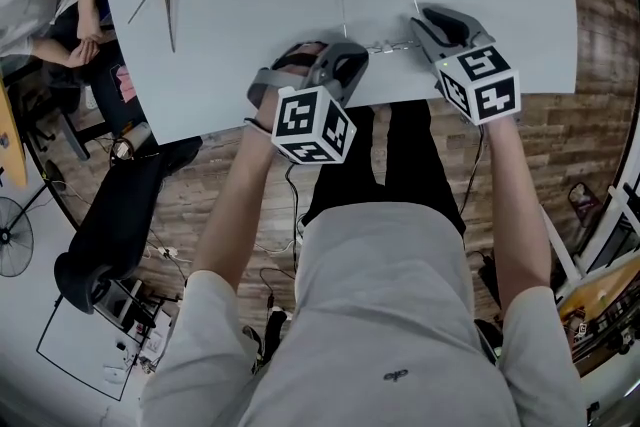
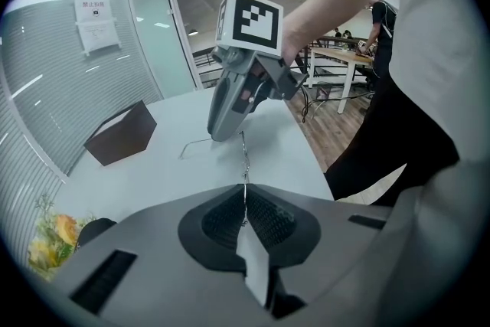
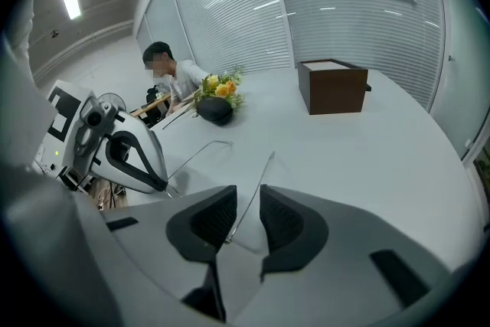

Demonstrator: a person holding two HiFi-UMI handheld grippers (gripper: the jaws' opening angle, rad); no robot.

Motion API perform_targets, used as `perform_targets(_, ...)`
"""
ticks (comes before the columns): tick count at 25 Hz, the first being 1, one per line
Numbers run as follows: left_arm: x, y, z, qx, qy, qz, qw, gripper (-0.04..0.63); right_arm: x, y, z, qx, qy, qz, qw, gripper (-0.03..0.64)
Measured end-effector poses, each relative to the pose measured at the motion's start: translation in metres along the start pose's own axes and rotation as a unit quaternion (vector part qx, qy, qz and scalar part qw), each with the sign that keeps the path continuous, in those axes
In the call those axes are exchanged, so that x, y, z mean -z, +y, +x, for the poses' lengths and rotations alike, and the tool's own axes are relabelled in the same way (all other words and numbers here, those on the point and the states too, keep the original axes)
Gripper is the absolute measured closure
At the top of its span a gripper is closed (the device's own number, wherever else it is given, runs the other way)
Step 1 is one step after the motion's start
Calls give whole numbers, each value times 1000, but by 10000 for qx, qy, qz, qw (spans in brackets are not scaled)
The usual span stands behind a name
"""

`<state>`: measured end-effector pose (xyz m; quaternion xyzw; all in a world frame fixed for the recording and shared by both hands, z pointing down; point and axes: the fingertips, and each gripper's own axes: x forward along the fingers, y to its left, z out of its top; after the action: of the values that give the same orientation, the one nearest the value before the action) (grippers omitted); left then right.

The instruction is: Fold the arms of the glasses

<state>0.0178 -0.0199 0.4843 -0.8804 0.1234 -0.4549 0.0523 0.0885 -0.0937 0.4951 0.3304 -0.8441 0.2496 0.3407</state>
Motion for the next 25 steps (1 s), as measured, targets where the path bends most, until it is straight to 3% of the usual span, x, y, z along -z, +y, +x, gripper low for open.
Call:
perform_targets(16,-4,-14,-4,74,-100,527,9985,574,6,2,7,9,216,-142,9997,565)
perform_targets(25,-3,-15,-6,73,-151,592,9981,574,8,16,9,-226,318,-356,9986,586)
